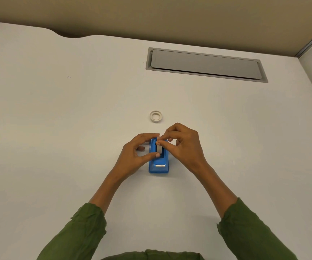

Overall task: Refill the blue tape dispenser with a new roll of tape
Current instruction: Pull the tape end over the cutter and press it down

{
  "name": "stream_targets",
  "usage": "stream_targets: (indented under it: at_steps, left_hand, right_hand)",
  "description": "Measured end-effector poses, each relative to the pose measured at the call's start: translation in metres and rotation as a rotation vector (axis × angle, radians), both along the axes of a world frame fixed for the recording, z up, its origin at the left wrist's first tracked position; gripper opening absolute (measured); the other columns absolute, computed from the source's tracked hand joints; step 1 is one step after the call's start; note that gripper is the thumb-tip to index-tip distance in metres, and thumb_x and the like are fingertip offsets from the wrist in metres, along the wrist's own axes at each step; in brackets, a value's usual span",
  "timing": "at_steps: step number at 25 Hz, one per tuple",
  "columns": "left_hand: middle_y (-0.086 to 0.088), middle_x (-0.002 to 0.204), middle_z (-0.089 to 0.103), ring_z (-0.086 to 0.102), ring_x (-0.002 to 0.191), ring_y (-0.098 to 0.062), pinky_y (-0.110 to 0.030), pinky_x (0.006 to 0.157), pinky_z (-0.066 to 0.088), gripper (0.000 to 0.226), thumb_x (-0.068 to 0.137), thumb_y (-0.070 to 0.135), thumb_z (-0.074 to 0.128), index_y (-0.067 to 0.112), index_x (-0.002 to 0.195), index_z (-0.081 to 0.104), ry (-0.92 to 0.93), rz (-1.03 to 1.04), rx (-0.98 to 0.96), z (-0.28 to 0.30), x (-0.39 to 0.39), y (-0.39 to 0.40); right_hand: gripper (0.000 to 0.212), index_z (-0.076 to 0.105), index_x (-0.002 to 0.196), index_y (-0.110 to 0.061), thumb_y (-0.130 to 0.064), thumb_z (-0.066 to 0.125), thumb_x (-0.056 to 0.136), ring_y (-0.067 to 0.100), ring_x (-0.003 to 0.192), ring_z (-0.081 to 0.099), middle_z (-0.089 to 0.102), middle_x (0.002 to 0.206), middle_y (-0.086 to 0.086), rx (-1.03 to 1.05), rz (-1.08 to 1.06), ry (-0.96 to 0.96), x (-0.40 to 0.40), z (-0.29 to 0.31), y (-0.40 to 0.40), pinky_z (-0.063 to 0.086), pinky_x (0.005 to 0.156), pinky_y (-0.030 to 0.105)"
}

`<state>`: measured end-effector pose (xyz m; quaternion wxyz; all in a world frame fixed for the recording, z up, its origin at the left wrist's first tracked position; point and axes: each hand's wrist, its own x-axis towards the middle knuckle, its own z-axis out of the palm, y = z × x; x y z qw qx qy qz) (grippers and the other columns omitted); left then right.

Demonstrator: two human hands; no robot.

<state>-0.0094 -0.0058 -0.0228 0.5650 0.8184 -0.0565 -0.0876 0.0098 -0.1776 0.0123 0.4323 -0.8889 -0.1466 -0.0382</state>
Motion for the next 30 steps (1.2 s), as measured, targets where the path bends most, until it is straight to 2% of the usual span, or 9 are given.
stream_targets:
  at_steps: [3, 7, 10, 14, 26, 28, 30]
  left_hand:
    - [0.009, 0.124, 0.058, 0.056, 0.107, -0.006, -0.006, 0.08, 0.044, 0.049, 0.076, 0.025, 0.073, 0.028, 0.121, 0.056, 0.007, 0.001, 0.007, 0.001, 0.0, 0.0]
    - [0.005, 0.125, 0.059, 0.057, 0.107, -0.01, -0.005, 0.079, 0.044, 0.05, 0.075, 0.023, 0.074, 0.023, 0.122, 0.056, 0.02, 0.014, 0.007, 0.002, 0.0, -0.001]
    - [0.003, 0.124, 0.059, 0.057, 0.106, -0.011, -0.004, 0.078, 0.044, 0.051, 0.074, 0.022, 0.075, 0.02, 0.122, 0.056, 0.035, 0.023, 0.012, 0.003, 0.001, -0.002]
    - [0.0, 0.127, 0.058, 0.056, 0.106, -0.012, -0.004, 0.075, 0.044, 0.055, 0.074, 0.022, 0.076, 0.019, 0.124, 0.054, 0.053, 0.035, 0.04, 0.003, 0.002, -0.002]
    - [-0.001, 0.129, 0.056, 0.055, 0.109, -0.018, -0.012, 0.079, 0.042, 0.058, 0.073, 0.015, 0.076, 0.017, 0.124, 0.05, 0.097, 0.032, 0.019, 0.011, 0.003, -0.006]
    - [0.001, 0.127, 0.057, 0.055, 0.11, -0.018, -0.016, 0.082, 0.043, 0.057, 0.073, 0.018, 0.077, 0.02, 0.123, 0.051, 0.116, 0.029, 0.009, 0.012, 0.003, -0.004]
    - [0.01, 0.126, 0.056, 0.054, 0.113, -0.013, -0.017, 0.085, 0.043, 0.06, 0.072, 0.025, 0.077, 0.029, 0.125, 0.049, 0.139, -0.014, -0.015, 0.012, 0.002, 0.001]
  right_hand:
    - [0.009, 0.074, 0.082, -0.014, -0.02, 0.076, 0.076, 0.011, 0.066, 0.053, 0.063, 0.08, 0.003, -0.043, 0.017, -0.022, -0.003, 0.001, -0.002, 0.033, 0.058, 0.008]
    - [0.008, 0.068, 0.085, -0.014, -0.021, 0.069, 0.083, 0.01, 0.07, 0.049, 0.059, 0.084, 0.002, -0.205, 0.06, -0.081, -0.005, 0.002, 0.0, 0.04, 0.059, 0.021]
    - [0.008, 0.063, 0.088, -0.017, -0.024, 0.061, 0.088, 0.009, 0.076, 0.047, 0.052, 0.087, -0.006, -0.232, 0.058, -0.002, -0.001, 0.003, 0.003, 0.043, 0.063, 0.027]
    - [0.01, 0.06, 0.089, -0.016, -0.025, 0.057, 0.091, 0.01, 0.077, 0.049, 0.048, 0.089, -0.008, -0.183, 0.044, 0.119, 0.002, 0.003, 0.005, 0.043, 0.066, 0.026]
    - [0.012, 0.064, 0.09, -0.015, -0.026, 0.058, 0.09, 0.01, 0.079, 0.049, 0.049, 0.089, -0.007, -0.217, 0.032, 0.106, 0.004, 0.018, 0.007, 0.046, 0.07, 0.03]
    - [0.012, 0.064, 0.09, -0.015, -0.026, 0.058, 0.09, 0.01, 0.078, 0.049, 0.049, 0.089, -0.008, -0.222, 0.029, 0.105, 0.003, 0.019, 0.007, 0.047, 0.07, 0.03]
    - [0.011, 0.064, 0.089, -0.016, -0.026, 0.059, 0.09, 0.01, 0.077, 0.05, 0.05, 0.089, -0.008, -0.197, 0.026, 0.102, 0.002, 0.02, 0.006, 0.047, 0.07, 0.03]
